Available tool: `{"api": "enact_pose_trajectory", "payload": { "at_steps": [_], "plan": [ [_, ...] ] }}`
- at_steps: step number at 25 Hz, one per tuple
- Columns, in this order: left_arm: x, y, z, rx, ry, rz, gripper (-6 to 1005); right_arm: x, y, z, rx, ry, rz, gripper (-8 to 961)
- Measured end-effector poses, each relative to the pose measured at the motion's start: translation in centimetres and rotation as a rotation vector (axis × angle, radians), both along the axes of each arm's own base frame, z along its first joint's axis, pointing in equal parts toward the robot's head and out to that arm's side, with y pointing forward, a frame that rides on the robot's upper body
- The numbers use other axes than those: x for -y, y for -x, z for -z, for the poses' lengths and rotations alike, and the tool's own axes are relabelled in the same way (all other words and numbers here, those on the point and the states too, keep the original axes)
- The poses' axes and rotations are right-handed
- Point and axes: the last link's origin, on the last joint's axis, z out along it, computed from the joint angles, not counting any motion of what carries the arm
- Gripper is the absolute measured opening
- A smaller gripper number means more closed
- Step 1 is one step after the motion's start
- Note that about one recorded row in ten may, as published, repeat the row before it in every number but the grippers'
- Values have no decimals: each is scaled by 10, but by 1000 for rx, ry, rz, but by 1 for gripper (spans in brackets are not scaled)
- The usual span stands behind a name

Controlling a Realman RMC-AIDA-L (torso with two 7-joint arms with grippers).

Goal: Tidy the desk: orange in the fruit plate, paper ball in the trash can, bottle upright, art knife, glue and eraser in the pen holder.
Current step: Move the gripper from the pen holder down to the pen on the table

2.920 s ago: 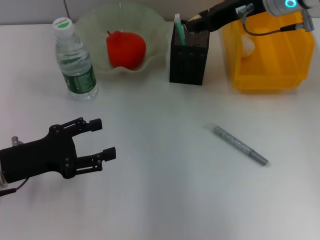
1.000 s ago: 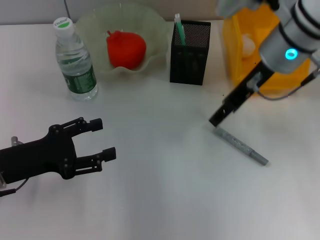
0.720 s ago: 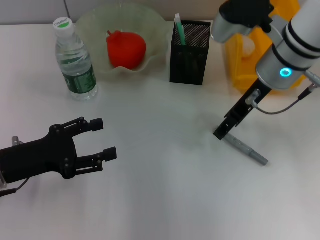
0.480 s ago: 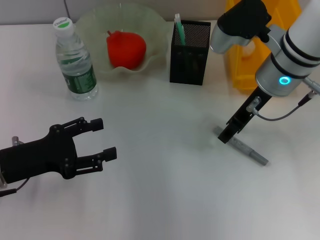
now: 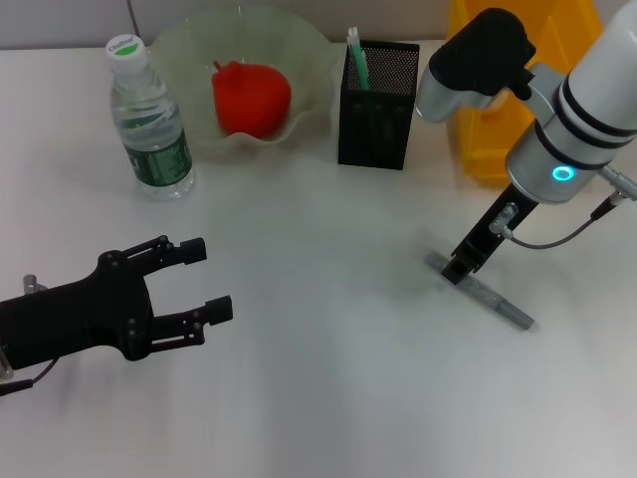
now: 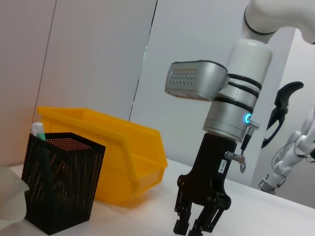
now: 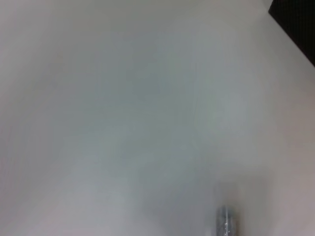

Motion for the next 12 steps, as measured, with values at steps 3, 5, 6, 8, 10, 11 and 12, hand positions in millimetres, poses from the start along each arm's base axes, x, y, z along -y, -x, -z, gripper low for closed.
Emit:
{"api": "enact_pose_trajectory", "payload": {
  "at_steps": [3, 5, 6, 8, 10, 11, 12],
  "plan": [
    [0, 0, 0, 0, 0, 0, 850, 0, 0, 1, -1, 0, -2, 343],
    [0, 0, 0, 1, 0, 1, 850, 0, 0, 1, -3, -2, -1, 326],
    [0, 0, 0, 1, 0, 0, 850, 0, -1, 2, -3, -2, 1, 326],
    [1, 0, 0, 2, 1, 0, 850, 1, -3, 3, -1, 2, 6, 325],
    [1, 0, 1, 3, 1, 0, 849, 1, -4, 3, -1, 4, 5, 324],
    [1, 0, 1, 3, 1, -1, 849, 1, -4, 4, 0, 5, 3, 323],
    [1, 0, 1, 4, 1, -1, 849, 1, -4, 5, 1, 5, 0, 323]
  ]
}}
